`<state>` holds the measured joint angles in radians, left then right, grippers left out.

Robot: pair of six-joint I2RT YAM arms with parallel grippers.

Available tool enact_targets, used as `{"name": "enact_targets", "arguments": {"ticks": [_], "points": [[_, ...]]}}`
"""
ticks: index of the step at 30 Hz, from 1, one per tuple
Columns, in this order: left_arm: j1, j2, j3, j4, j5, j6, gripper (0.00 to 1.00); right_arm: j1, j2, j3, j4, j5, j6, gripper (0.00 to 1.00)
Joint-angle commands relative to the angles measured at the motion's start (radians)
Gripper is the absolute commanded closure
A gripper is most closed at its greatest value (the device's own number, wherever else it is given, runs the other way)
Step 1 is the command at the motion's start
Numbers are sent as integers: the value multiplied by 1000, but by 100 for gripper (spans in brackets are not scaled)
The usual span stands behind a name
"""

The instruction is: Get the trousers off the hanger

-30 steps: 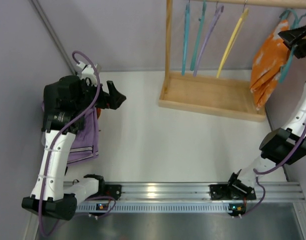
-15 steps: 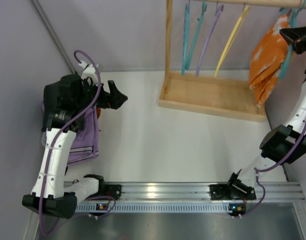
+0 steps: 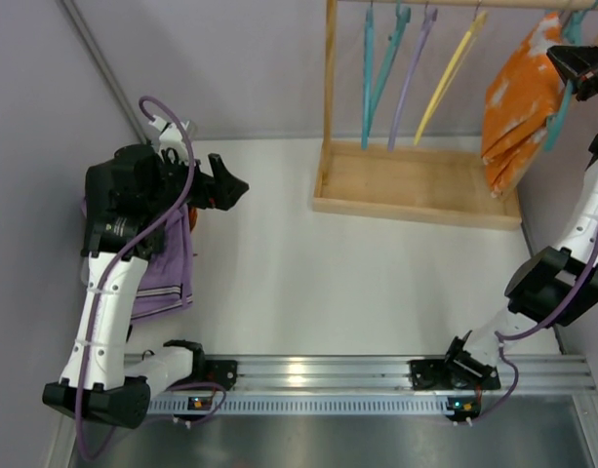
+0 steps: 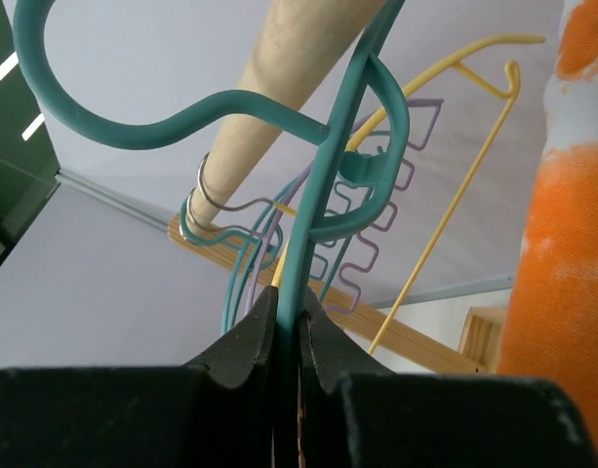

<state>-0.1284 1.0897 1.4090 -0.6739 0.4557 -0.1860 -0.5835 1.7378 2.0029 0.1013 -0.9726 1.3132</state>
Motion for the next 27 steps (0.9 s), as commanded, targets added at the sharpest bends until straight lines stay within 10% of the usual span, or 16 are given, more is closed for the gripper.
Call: {"name": "enact_targets", "arguments": {"ticks": [1, 19, 27], "points": [[6, -25, 12, 85, -3, -20, 2, 10, -187, -51, 327, -9, 57, 100], [-28, -203, -218, 298, 166, 218, 1, -16, -694, -677, 370, -133, 158, 100], [-327, -275, -432, 497, -32, 376, 1, -18, -957, -869, 73, -110, 98, 100]]}}
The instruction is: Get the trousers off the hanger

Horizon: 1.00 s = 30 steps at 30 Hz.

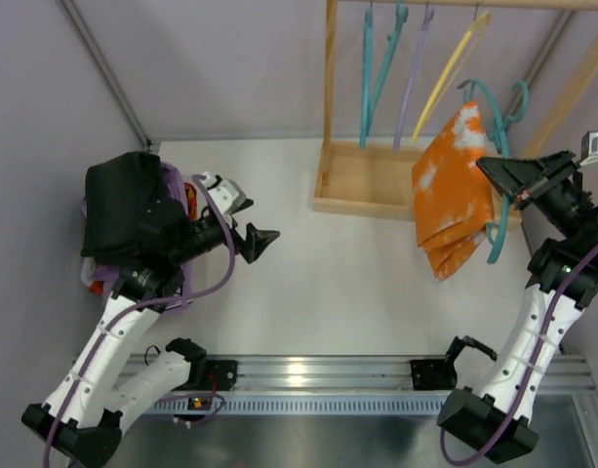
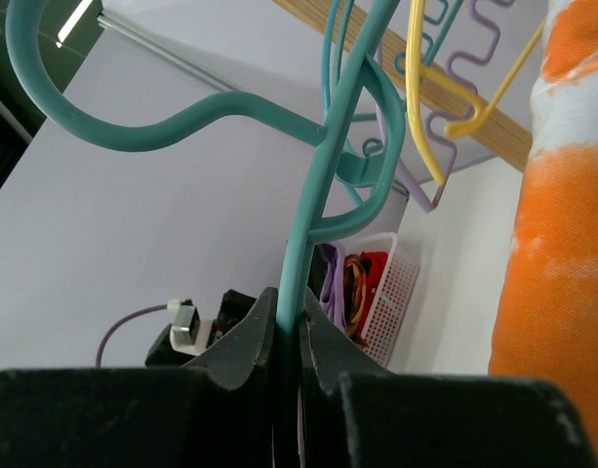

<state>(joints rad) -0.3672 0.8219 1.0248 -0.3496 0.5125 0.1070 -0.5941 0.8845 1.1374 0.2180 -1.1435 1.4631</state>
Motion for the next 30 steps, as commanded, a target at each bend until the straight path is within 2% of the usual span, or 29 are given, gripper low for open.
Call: {"name": "enact_targets", "arguments": {"ticks": [1, 3, 4, 5, 7, 8, 12, 14, 18, 23, 30], "points": [[-128, 5, -74, 196, -127, 92, 2, -6, -123, -13, -70, 68, -59, 100], [-269, 28, -118, 300, -271, 117, 1, -6, -171, -21, -135, 93, -82, 100], [-318, 36, -133, 340, -317, 159, 1, -6, -185, -15, -214, 102, -92, 100], [-422, 45, -150, 398, -419, 184, 1, -7, -196, 1, -267, 114, -101, 100], [-522, 81, -198, 555, -538, 270, 1, -7, -222, 19, -339, 154, -110, 100], [-614, 97, -209, 598, -610, 299, 1, -7, -232, 37, -357, 174, -109, 100], [-794, 209, -249, 835, -719, 440, 1, -7, -237, 87, -433, 211, -96, 100], [-869, 247, -249, 905, -742, 456, 2, -7, -243, 110, -457, 238, -95, 100], [-952, 351, -191, 985, -740, 419, 1, -7, -262, 122, -494, 294, -76, 100], [-1047, 457, -89, 1006, -789, 370, 9, -7, -265, 131, -539, 324, -64, 100], [-1072, 618, 53, 1052, -772, 327, 15, -6, -263, 140, -522, 320, -20, 100]]}}
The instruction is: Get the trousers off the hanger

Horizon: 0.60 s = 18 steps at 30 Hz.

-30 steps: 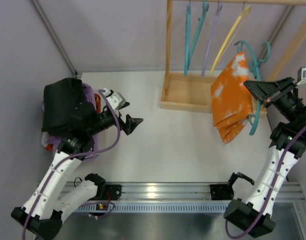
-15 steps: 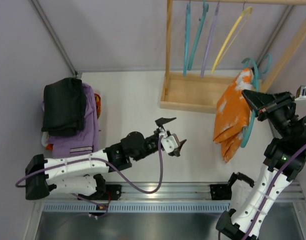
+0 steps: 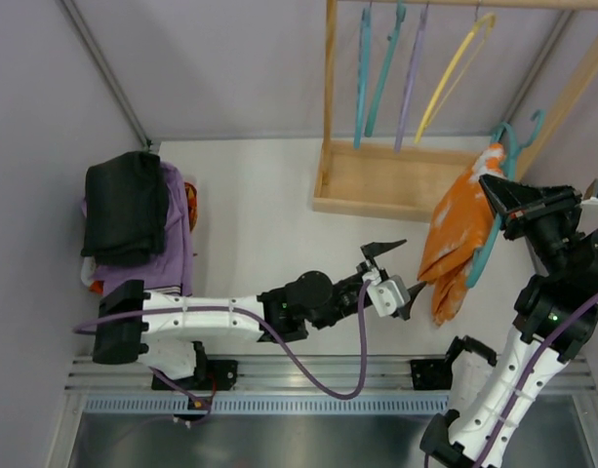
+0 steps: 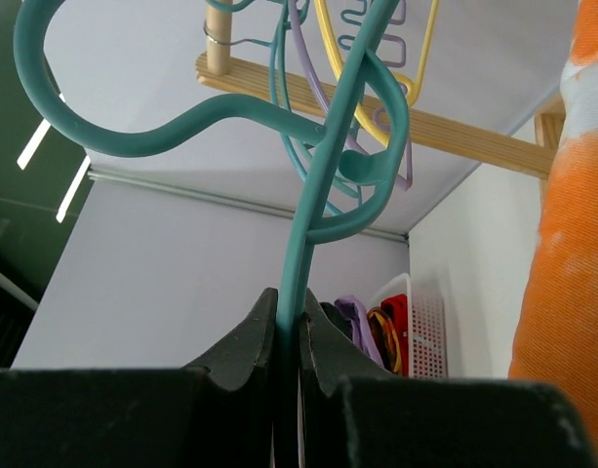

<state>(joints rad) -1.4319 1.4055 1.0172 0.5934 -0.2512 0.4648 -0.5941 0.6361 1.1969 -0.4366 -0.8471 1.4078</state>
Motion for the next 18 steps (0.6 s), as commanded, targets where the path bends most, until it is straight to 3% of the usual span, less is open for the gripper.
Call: {"name": "enact_targets", "arguments": {"ticks": [1, 18], "points": [[-7, 47, 70, 109, -2, -29, 15, -7, -13, 82, 139, 23, 42, 100], [8, 223, 175, 270, -66, 34, 32, 19, 7, 187, 50, 10, 85, 100]]}}
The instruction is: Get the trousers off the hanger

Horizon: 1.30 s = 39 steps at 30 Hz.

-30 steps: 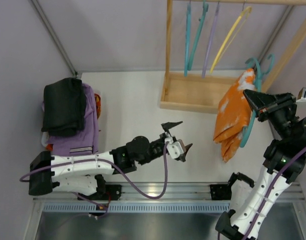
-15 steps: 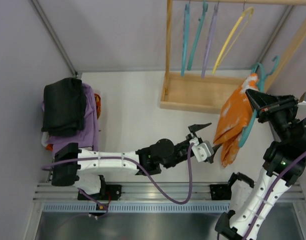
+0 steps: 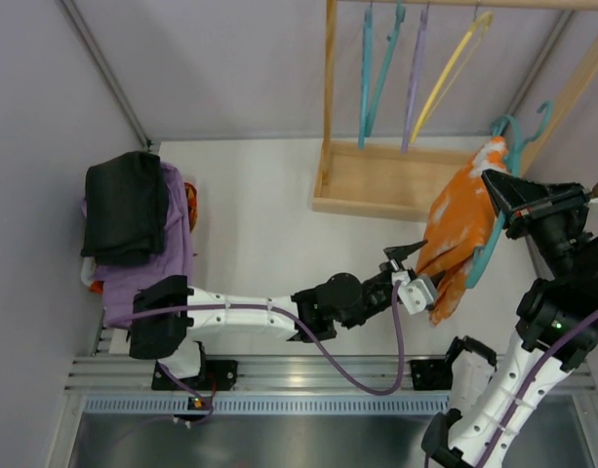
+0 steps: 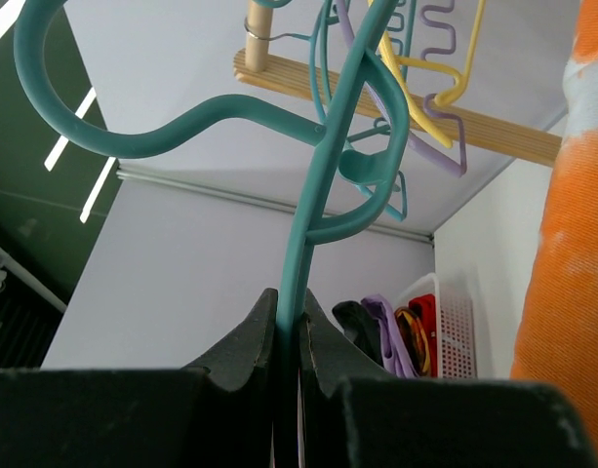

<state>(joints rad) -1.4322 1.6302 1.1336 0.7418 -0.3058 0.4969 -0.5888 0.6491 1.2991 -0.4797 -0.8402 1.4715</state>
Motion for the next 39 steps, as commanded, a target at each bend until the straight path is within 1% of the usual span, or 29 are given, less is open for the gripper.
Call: {"name": "enact_targets", "arguments": {"ticks": [1, 7, 9, 13, 16, 18, 22, 26, 31, 34, 39], "points": [[15, 2, 64, 123, -13, -1, 32, 17, -8, 91, 84, 3, 23, 100], [29, 17, 89, 134, 8, -20, 31, 21, -34, 54, 59, 3, 12, 100], [27, 11, 83, 136, 46, -29, 28, 21, -49, 19, 62, 9, -3, 100], [26, 20, 92, 137, 63, -38, 23, 21, -54, -27, 56, 9, -14, 100], [26, 16, 81, 139, 112, -46, 21, 21, -54, -49, 69, 3, -19, 100], [26, 22, 80, 137, 135, -47, 21, 23, -48, -52, 75, -8, -13, 100], [36, 56, 117, 134, 67, -64, 24, 27, -43, -43, 89, -25, 0, 100], [78, 86, 164, 94, 53, -93, 28, 49, -37, -24, 66, -19, -2, 100], [102, 100, 184, 93, 92, -92, 27, 69, -28, -18, 55, -10, 6, 100], [110, 117, 193, 94, 117, -89, 24, 79, -20, -17, 43, -10, 6, 100], [141, 155, 216, 93, 143, -93, 24, 118, -12, -1, 41, -7, 6, 100]]}}
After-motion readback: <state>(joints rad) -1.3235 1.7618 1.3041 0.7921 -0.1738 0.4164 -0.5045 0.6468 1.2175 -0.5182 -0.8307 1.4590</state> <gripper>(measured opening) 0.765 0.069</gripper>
